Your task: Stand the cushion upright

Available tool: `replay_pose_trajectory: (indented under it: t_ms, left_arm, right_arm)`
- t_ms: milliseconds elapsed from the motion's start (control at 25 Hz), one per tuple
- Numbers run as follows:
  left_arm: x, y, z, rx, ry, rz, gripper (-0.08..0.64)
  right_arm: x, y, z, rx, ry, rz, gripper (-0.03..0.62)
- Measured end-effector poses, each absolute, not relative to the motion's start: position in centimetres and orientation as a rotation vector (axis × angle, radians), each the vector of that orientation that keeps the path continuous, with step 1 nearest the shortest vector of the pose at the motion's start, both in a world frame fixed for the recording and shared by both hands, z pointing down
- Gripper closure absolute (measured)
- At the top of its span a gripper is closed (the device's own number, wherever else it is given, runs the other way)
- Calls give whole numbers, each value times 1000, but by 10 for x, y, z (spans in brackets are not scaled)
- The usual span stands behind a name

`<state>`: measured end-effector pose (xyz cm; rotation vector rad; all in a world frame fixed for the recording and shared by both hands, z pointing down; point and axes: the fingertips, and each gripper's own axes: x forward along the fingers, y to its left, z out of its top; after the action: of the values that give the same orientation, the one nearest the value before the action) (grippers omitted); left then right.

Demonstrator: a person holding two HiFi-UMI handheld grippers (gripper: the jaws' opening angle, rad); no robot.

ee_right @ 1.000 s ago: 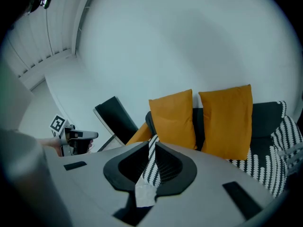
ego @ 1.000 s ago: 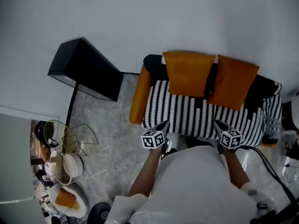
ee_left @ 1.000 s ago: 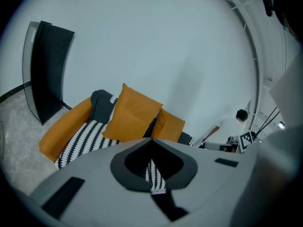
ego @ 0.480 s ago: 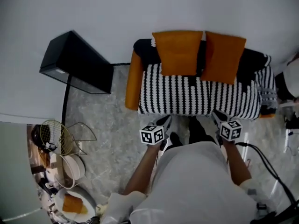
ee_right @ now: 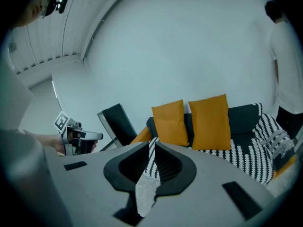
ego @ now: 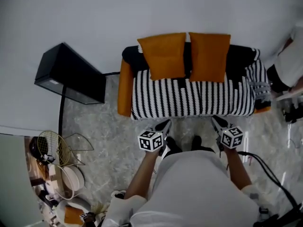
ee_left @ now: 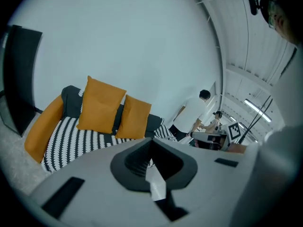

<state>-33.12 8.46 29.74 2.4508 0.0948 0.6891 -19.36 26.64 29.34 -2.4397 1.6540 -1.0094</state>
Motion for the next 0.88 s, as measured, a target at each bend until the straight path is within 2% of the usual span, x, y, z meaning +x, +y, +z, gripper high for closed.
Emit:
replay_pose_trajectory:
  t_ms: [880]
  left_arm:
    - [-312,143,283,2435,48,646,558]
  right_arm:
    - [-174,349,277,-2397,1600,-935,551]
